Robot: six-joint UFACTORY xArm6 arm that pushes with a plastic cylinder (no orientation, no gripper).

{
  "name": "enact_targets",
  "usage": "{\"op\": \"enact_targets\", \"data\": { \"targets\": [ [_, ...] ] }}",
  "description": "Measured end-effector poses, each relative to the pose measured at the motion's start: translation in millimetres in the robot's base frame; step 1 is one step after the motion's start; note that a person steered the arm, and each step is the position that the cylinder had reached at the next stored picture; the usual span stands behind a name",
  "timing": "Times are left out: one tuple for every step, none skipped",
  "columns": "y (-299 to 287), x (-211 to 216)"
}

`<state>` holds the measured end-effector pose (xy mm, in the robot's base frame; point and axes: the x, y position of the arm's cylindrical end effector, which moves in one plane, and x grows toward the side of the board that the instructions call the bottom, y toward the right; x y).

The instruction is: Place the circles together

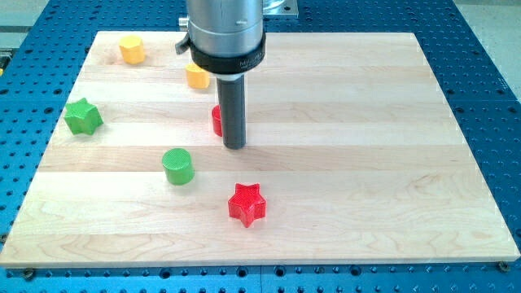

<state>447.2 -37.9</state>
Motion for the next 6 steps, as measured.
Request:
{"op": "enact_targets", "data": {
  "targets": [
    [26.4,-8.1],
    [48.3,-37.6],
    [38.7,-58.0],
    [23.2,-78.0],
    [-12.0,-76.1],
    [-48.8,-55.1]
  ]
}}
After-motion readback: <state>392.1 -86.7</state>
